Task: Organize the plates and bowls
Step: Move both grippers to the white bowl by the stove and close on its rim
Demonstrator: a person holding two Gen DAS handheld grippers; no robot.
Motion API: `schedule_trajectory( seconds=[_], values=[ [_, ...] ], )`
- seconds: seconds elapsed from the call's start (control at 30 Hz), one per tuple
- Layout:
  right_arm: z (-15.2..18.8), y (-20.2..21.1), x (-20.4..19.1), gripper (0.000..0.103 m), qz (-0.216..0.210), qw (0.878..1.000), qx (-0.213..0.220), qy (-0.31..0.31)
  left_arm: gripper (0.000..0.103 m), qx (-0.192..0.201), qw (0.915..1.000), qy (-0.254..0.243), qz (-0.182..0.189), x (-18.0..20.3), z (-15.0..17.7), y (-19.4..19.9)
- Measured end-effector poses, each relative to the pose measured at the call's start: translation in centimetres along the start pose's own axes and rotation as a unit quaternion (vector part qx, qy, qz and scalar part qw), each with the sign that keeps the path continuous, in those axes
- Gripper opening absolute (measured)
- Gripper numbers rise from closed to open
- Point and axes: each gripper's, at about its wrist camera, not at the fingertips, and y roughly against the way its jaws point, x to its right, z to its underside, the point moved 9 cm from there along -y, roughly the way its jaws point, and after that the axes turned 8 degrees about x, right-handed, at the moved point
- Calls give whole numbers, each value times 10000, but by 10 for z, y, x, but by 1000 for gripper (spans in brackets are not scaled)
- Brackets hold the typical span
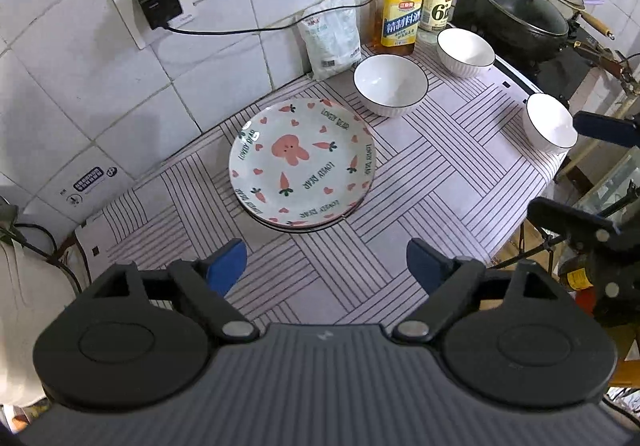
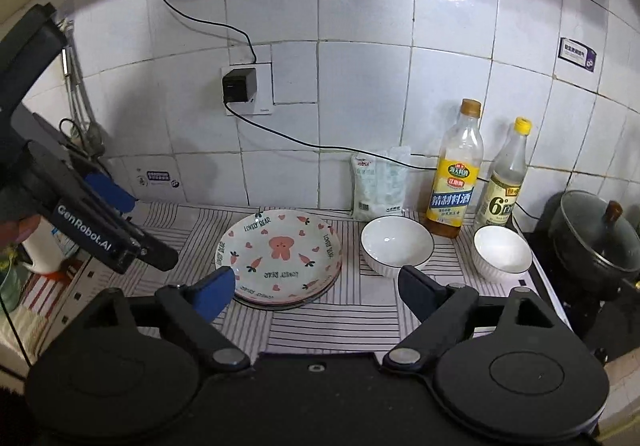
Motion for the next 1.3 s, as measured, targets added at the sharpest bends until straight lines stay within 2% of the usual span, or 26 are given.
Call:
schedule_trajectory(
  seconds=[0.27,0.5,0.73,0.83,0.93,1.1,1.3],
  values=[
    [23,18,51,94,-5,9998,-142,171,92,-126,9998,61,-108,44,-6,-17],
    [54,27,128,96,289,9988,-386,31,92,-252,9995,160,-75,93,-15,-39],
    [105,27,205,96,413,9961,-699,-356,92,-260,9987,414,128,148,-35,-69],
    [131,21,232,96,390,9958,-790,-266,92,-151,9985,465,255,176,-44,-83],
    [156,6,255,96,328,9951,-883,-286,92,23,9983,456,364,203,-50,-105],
    [193,-18,282,96,274,9948,-931,-295,90,128,9928,963,698,243,-56,-155],
    [204,-43,292,96,129,9976,-626,-253,90,84,9857,1401,931,281,-54,-207]
  ],
)
